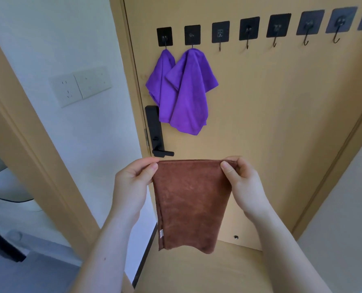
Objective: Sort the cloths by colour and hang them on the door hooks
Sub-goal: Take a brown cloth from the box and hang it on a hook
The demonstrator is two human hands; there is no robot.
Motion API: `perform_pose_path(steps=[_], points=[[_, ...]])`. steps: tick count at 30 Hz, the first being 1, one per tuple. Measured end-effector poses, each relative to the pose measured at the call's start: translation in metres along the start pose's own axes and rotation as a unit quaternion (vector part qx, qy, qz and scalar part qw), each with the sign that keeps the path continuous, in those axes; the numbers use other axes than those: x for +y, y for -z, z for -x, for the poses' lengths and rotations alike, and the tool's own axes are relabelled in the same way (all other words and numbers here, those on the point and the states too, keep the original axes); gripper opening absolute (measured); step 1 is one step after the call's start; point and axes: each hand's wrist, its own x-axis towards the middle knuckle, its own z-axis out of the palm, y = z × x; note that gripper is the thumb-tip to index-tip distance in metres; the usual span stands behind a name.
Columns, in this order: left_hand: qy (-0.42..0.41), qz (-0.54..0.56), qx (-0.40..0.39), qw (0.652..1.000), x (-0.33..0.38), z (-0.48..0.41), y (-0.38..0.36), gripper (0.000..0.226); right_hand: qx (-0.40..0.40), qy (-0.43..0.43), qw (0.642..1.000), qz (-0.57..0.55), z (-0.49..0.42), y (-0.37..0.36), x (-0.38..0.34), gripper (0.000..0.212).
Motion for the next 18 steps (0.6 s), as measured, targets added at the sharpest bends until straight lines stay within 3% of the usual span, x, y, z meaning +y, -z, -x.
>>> perform_pose_path(steps=[18], points=[[0.009, 0.020, -0.035, 0.999, -0.018, -0.115, -0.019, 0.027, 0.011, 0.018, 1.000, 0.020, -0.097, -0.035, -0.002, 0.010]])
